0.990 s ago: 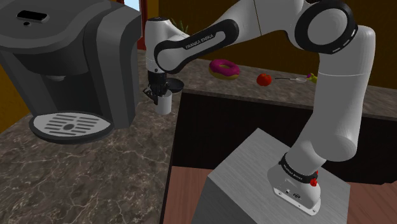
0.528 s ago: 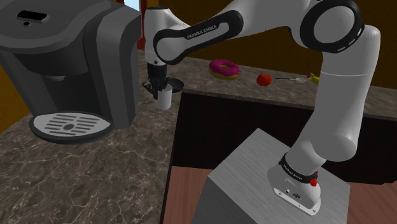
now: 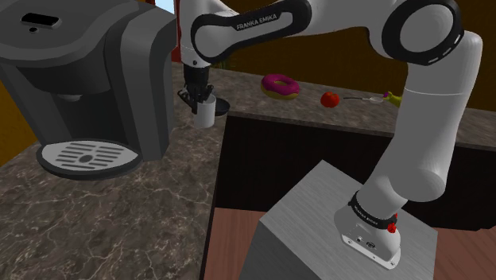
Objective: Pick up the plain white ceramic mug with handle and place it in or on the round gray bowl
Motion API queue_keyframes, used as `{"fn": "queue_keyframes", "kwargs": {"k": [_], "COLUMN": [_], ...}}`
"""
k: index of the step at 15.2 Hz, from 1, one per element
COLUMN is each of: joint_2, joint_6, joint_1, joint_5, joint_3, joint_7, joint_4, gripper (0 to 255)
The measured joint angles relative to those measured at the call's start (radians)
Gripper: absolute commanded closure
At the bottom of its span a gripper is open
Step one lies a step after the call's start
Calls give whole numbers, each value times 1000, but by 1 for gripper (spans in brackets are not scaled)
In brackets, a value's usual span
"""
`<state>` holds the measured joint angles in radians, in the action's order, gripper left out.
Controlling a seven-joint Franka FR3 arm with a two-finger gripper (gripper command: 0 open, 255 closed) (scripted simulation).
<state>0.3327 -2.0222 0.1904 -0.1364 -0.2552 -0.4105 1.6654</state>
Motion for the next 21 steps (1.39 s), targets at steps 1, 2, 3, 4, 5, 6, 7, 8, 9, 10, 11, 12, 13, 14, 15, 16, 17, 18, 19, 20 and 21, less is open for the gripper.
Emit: {"fn": "queue_keyframes", "kwargs": {"k": [1, 2, 3, 4, 5, 6, 7, 8, 9, 10, 11, 12, 13, 14, 15, 16, 17, 18, 19, 20, 21], "joint_2": [-4, -7, -14, -17, -18, -22, -25, -29, -21, -13, 2, 19, 38, 47, 56, 90, 107, 126, 145, 169, 199], "joint_6": [10, 24, 35, 47, 62, 74, 85, 95, 107, 115, 121, 134, 146, 154, 164, 188, 201, 208, 217, 236, 257], "joint_1": [0, 0, 0, 0, 2, 0, 1, 1, -3, -12, -23, -34, -44, -54, -64, -71, -81, -92, -103, -109, -120], "joint_5": [1, 3, 5, 6, 7, 9, 10, 11, 11, 11, 11, 11, 10, 11, 12, 9, 9, 9, 9, 8, 7], "joint_3": [-1, -1, -2, -3, -4, -4, -4, -5, -2, 3, 10, 17, 23, 29, 33, 40, 45, 51, 56, 61, 67], "joint_7": [0, 2, 3, 4, 4, 7, 7, 7, 16, 31, 51, 71, 89, 107, 124, 142, 160, 179, 197, 212, 233], "joint_4": [-6, -17, -21, -31, -44, -53, -61, -67, -88, -104, -126, -158, -189, -206, -226, -285, -316, -343, -372, -415, -467], "gripper": [255, 255, 255, 255, 255, 255, 255, 255, 255, 255, 255, 255, 255, 255, 255, 255, 255, 255, 255, 255, 255]}}
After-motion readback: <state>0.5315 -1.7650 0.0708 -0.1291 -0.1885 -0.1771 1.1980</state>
